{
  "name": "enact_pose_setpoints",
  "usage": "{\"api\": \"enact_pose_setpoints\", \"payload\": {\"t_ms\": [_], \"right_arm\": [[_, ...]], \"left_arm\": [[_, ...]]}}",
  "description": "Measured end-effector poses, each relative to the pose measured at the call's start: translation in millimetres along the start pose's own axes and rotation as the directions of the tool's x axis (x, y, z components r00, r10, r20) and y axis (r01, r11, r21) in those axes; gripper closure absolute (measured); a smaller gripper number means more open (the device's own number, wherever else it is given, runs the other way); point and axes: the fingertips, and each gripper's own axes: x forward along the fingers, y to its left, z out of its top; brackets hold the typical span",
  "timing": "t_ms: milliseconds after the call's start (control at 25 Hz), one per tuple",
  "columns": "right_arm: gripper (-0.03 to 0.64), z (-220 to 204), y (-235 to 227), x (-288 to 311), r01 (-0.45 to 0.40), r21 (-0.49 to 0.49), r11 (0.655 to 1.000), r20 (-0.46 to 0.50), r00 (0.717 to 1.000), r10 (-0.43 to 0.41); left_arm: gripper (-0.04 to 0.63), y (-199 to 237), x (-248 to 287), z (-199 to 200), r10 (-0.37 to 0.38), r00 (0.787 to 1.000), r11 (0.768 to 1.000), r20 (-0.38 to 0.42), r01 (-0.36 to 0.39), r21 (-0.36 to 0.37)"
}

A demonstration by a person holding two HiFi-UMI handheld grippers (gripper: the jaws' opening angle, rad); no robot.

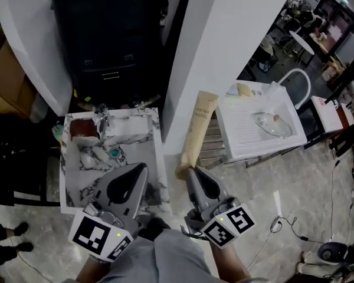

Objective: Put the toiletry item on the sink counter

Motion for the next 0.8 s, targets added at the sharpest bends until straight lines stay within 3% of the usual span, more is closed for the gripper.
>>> {"api": "enact_pose_setpoints", "payload": {"t_ms": [400,800], "right_arm": [[0.609,-12,-27,27,-0.160,-0.011,0.987,-0.114,0.981,0.158],[0.609,-45,-43,58,-0.226,-0.011,0.974,-0.222,0.950,0.218]], "left_arm": [[0.592,-2,8,-3,0.163,0.987,0.987,-0.005,-0.163,-0.005],[0.592,13,4,-11,0.253,0.967,0.967,-0.042,-0.253,-0.004]]}}
